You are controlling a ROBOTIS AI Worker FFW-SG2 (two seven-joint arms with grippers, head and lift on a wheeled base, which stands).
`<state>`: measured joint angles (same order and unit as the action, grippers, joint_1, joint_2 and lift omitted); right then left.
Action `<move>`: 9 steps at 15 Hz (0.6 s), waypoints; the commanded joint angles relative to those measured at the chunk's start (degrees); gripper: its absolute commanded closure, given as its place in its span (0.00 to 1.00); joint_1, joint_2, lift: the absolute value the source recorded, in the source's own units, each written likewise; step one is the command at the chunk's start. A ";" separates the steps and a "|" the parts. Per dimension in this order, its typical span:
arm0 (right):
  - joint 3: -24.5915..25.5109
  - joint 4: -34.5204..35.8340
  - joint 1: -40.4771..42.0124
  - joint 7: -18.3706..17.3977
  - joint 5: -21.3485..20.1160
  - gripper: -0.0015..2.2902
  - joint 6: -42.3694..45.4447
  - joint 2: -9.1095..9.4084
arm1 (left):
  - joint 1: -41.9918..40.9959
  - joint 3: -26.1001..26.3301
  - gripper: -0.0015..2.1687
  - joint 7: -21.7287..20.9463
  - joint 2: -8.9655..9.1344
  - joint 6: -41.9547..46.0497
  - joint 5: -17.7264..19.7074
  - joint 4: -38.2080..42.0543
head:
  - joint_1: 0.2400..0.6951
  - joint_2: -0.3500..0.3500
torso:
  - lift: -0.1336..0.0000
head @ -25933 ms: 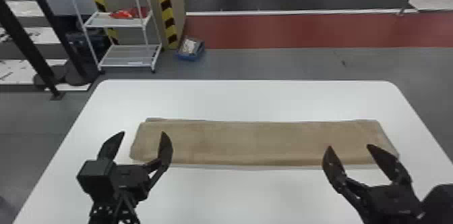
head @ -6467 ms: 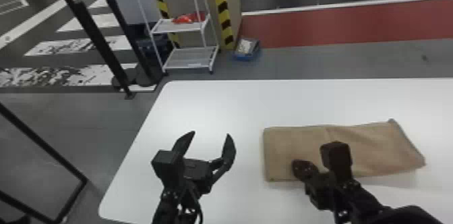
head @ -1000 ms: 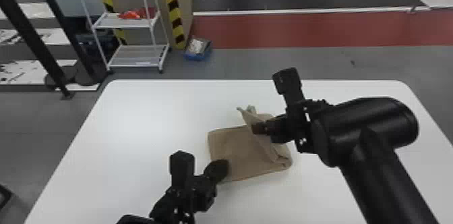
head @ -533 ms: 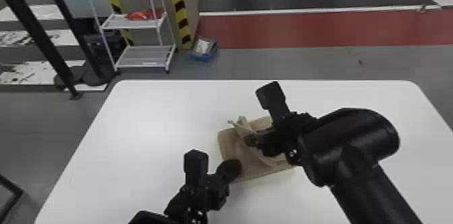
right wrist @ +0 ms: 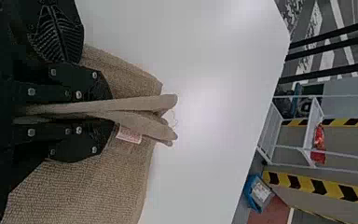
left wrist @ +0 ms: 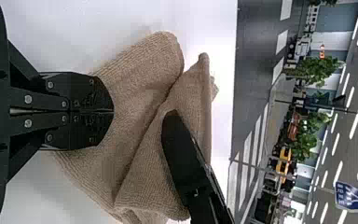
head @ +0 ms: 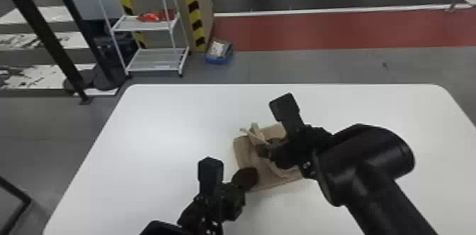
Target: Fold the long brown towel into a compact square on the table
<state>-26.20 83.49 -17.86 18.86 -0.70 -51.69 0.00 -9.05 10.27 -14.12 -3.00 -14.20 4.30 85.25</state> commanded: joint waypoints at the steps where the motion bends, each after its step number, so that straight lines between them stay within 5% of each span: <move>1: 0.27 0.18 0.81 1.10 1.84 0.36 0.22 0.05 | 0.08 -0.08 0.90 -0.12 -0.07 0.00 0.19 -0.18 | 1.00 0.68 | 0.58; 3: 0.53 2.46 2.48 2.50 2.28 0.29 -0.66 0.05 | 0.35 -0.17 0.90 -0.12 -0.07 0.00 0.27 -0.26 | 1.00 0.70 | 0.58; 4: 1.15 5.27 4.06 2.50 2.37 0.07 -0.66 0.05 | 0.35 -0.25 0.90 -0.12 -0.07 0.00 0.27 -0.26 | 1.00 0.71 | 0.58; 5: 2.38 8.53 5.73 2.68 2.37 0.02 -0.66 0.05 | 0.35 -0.25 0.90 -0.21 -0.07 0.00 0.36 -0.26 | 1.00 0.71 | 0.58; 9: 11.08 20.92 13.20 4.79 2.37 0.02 -1.71 0.05 | 0.70 -0.43 0.90 -0.29 -0.07 0.35 0.54 -1.14 | 1.00 0.71 | 0.58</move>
<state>-18.24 99.91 -7.49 23.49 1.72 -52.75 0.00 -8.57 9.87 -14.40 -3.07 -14.10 4.76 84.55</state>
